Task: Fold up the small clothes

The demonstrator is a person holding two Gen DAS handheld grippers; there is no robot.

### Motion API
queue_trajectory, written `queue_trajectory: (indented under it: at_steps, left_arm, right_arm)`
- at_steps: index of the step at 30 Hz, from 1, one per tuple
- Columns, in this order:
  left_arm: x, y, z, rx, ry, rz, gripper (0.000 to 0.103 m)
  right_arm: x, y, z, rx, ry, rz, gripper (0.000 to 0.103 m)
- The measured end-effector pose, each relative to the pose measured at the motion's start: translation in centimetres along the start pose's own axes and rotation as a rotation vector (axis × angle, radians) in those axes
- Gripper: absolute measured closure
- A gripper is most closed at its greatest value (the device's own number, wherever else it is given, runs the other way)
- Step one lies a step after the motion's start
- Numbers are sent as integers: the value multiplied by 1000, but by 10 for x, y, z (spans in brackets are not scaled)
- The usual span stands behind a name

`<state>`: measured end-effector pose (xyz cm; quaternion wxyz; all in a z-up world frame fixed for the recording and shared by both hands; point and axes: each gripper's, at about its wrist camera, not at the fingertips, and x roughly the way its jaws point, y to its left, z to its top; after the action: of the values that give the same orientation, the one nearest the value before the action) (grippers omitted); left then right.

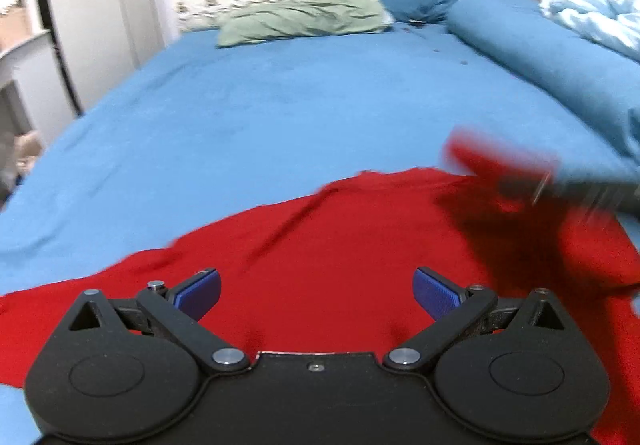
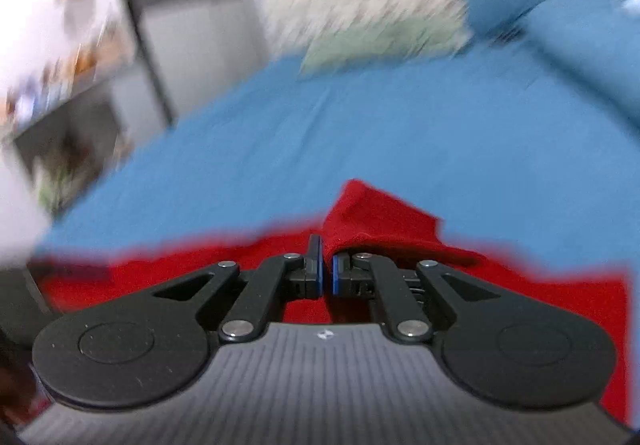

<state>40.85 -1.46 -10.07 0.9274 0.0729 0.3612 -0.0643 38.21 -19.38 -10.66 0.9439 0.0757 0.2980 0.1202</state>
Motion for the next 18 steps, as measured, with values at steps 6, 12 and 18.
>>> queue_trajectory:
  at_steps: [6,12,18]
  left_arm:
    - [3,16,-20,67,43,-3,0]
    - [-4,-21,-12,141,-16,-107,0]
    - [23,-87,3,249,-32,-240,16]
  right_arm:
    - [33,35,-68,-80,77,-12,76]
    - [-19,10,-72,-188,65,-33,35]
    - [-83,-48,-81,-100,79,-128,32]
